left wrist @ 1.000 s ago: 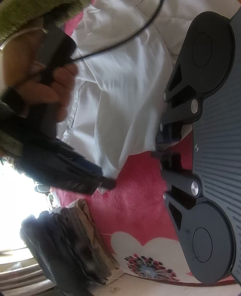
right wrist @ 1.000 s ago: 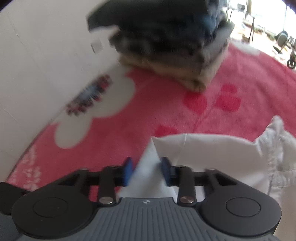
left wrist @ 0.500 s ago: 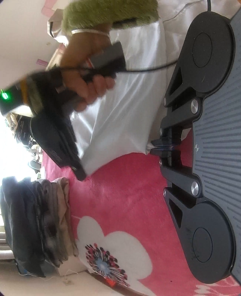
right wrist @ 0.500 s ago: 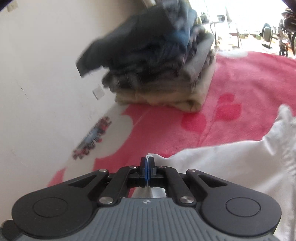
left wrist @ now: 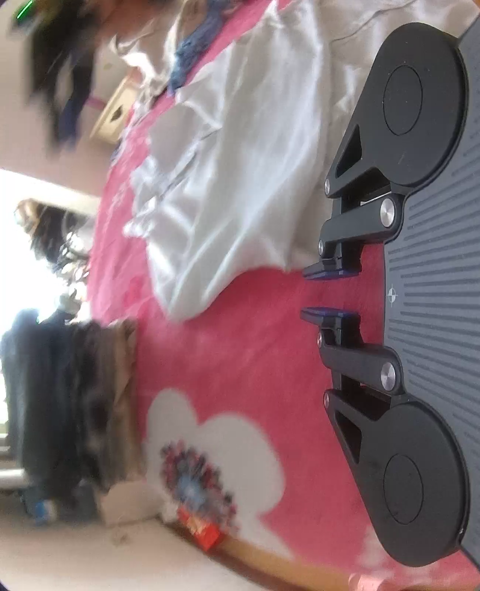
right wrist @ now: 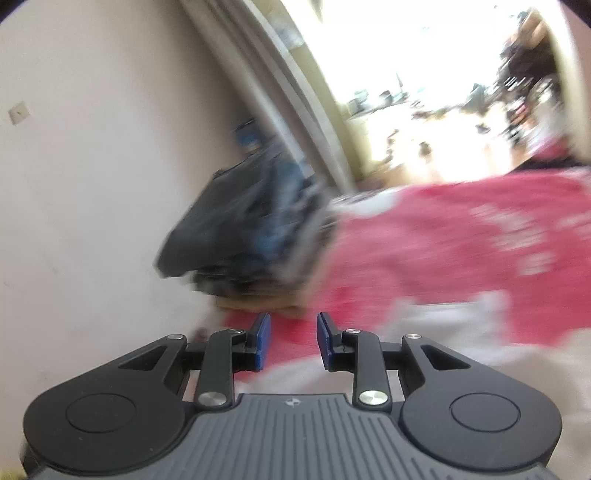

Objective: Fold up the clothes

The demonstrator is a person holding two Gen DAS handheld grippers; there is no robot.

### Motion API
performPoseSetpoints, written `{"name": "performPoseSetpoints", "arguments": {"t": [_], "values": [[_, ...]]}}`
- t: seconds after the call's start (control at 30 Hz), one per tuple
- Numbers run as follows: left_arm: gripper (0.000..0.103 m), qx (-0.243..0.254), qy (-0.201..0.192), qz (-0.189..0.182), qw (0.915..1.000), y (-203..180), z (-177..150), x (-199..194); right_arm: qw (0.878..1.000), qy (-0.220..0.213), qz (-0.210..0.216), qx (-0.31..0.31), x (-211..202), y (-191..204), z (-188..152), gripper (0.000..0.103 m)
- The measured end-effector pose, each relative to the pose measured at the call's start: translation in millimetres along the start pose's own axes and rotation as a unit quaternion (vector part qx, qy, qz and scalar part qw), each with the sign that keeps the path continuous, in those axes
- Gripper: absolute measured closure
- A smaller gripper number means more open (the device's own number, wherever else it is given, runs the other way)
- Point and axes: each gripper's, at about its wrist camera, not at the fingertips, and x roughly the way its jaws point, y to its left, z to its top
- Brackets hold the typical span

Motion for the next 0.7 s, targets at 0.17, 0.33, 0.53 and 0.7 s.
{"name": "performPoseSetpoints", "arguments": {"t": [0.17, 0.33, 0.53, 0.7], "values": [[0.084, 0.017, -0.037, -0.008, 0.9992, -17, 28, -8, 0.997, 0.01, -0.074, 0.002, -97, -20, -57, 0.073], [0.082, 0.046, 0.002, -0.019, 0.9987, -57, 34, 32, 0.991, 0.048, -0.119, 0.048, -128, -28, -152, 0.073], [0.081, 0.047, 0.04, 0.018, 0.998, -59, 17, 58, 0.976, 0.08, -0.187, 0.075, -122, -53, -225, 0.078], [0.079, 0.047, 0.044, 0.032, 0.9974, -63, 21, 50, 0.984, 0.023, -0.145, 0.097, -149, -53, -218, 0.075]]}}
